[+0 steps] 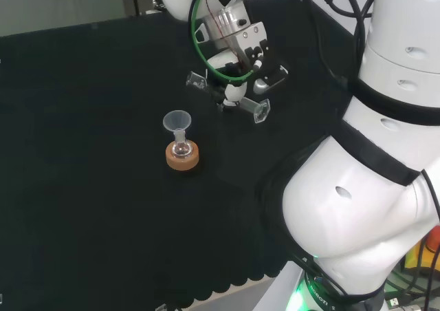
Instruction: Put the graduated cylinder back on the table.
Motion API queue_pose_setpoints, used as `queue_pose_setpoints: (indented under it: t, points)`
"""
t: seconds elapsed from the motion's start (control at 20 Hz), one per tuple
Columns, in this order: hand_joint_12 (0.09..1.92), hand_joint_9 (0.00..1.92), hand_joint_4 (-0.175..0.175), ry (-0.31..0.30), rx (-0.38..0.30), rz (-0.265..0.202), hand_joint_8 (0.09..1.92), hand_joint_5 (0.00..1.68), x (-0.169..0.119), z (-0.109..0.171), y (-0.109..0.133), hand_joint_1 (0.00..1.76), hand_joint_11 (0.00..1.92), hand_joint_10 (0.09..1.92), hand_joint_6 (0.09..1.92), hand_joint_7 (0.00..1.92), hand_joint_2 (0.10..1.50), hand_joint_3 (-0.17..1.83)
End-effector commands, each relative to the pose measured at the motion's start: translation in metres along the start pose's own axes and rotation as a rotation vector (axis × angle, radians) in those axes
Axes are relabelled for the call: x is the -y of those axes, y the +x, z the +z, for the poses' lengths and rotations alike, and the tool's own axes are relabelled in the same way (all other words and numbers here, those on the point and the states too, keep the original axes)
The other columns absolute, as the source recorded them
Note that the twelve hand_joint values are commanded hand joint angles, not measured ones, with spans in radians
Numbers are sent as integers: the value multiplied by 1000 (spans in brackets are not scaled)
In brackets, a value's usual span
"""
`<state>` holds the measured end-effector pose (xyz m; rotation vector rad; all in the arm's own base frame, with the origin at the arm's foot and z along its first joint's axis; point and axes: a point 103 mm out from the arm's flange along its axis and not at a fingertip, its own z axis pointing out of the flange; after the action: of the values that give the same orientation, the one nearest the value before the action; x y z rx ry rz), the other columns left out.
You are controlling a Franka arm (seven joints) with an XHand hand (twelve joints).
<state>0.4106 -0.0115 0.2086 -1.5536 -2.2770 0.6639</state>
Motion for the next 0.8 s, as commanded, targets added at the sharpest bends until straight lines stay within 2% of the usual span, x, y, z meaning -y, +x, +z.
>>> queue_pose_setpoints:
  t: [0.05,0.4,0.65,0.8]
  points:
    - [834,1432,-175,-79,-90,-73,1034,948,-8,-1,-18,1258,1151,87,1041,979,1123,1]
    - [836,1431,-175,-214,-200,-136,1037,946,-23,6,-35,1257,1154,87,1045,977,1125,1]
    - [836,1431,-175,-328,-268,-171,1039,945,-43,10,-48,1257,1155,87,1046,976,1125,1]
    - [837,1432,-175,-373,-316,-189,1039,945,-59,13,-55,1257,1156,87,1046,976,1125,1]
